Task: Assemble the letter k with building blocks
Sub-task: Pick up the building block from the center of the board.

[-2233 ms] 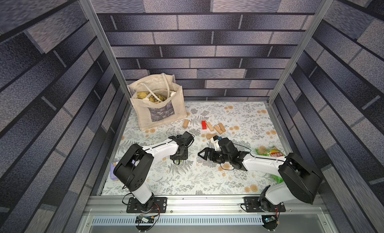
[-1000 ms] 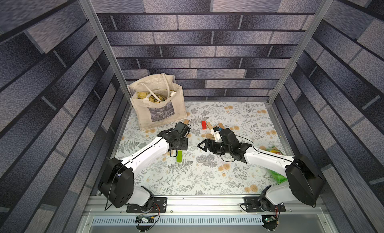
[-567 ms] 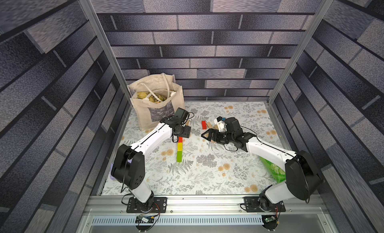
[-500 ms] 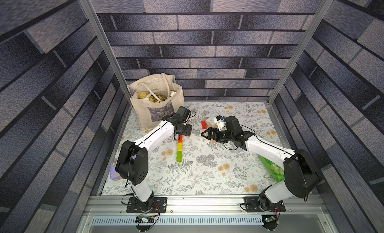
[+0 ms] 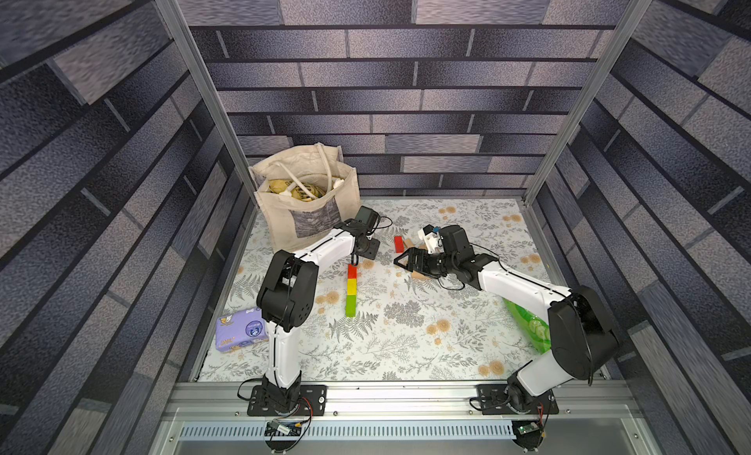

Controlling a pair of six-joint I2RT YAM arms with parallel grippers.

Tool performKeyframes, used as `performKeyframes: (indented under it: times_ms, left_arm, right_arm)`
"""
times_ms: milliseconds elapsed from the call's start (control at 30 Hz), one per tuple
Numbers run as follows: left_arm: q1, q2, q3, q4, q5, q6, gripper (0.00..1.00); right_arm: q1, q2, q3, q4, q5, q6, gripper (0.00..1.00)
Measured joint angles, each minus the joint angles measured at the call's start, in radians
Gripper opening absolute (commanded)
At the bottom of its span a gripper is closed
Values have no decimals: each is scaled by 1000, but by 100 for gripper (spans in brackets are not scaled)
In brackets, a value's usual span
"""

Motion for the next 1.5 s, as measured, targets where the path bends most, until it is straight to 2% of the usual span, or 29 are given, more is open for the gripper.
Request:
performKeyframes:
  times_ms: [400, 700, 1367, 1500]
  left_arm:
    - [32, 146, 188, -26, -3, 14, 65]
    - [39, 183, 190, -35, 2, 13, 64]
    - [30, 194, 201, -37, 27, 10, 43]
    - [14, 194, 202, -37, 27, 10, 43]
  right_arm:
    - [-20, 2, 0, 0, -17, -6, 100]
    - [-35, 3, 0, -1, -17, -13, 100]
    - [-37, 3, 0, 0, -17, -13, 100]
    - [-37, 3, -6, 3, -17, -12, 100]
